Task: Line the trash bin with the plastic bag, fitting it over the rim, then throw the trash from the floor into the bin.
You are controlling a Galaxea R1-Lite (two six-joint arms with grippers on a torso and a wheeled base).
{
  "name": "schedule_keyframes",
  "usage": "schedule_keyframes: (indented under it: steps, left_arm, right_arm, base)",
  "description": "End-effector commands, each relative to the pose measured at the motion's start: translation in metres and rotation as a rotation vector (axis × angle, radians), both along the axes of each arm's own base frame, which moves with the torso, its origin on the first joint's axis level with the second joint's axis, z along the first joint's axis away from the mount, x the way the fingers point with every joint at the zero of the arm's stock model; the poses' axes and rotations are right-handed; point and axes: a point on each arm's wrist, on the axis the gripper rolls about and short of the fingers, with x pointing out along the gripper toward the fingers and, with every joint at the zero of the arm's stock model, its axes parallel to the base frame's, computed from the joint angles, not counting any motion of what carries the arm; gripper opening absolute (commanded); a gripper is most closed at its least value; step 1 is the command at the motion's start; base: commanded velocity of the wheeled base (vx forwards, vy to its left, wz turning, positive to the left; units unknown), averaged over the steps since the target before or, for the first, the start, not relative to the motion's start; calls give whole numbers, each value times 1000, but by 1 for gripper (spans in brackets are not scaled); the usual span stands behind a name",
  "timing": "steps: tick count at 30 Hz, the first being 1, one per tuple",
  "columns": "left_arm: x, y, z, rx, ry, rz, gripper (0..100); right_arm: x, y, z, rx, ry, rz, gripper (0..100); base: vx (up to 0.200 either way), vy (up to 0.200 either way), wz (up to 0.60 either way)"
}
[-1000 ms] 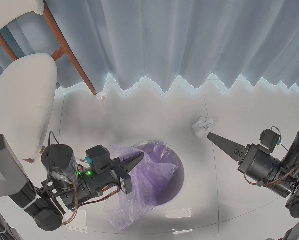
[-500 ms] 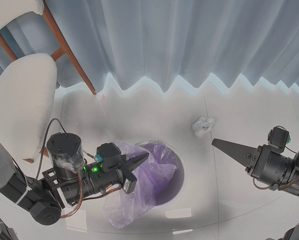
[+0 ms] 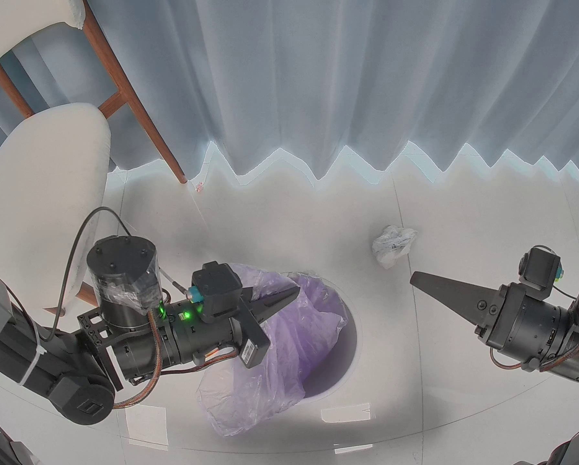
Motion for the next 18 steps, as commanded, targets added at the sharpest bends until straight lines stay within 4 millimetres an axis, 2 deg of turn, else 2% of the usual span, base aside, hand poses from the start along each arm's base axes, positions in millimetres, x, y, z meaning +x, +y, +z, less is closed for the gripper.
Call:
schedule_keyframes:
  steps: [1,4,11,15,18]
  left_arm:
    - [-2,4,3,91,-56,-12,0]
    - [-1,10,1,209,-133,-3,0]
    - [-7,12,-3,337,-232,-16,0]
    - [-19,21,-19,441,-268,-50,0]
    - [-26,26,-21,478,-294,-63,0]
  right_arm:
    - [7,4,-11,-34,38,-6,100]
    - [10,4,-12,-28,38,-15,100]
    - [9,3,-9,-20,19,-19,100]
    - [12,1,-10,-15,21,-33,100]
    - [12,1,-11,-21,23,-35,100]
  base:
    - [0,0,0]
    - [0,0,0]
    - [0,0,0]
    - [0,0,0]
    - [0,0,0]
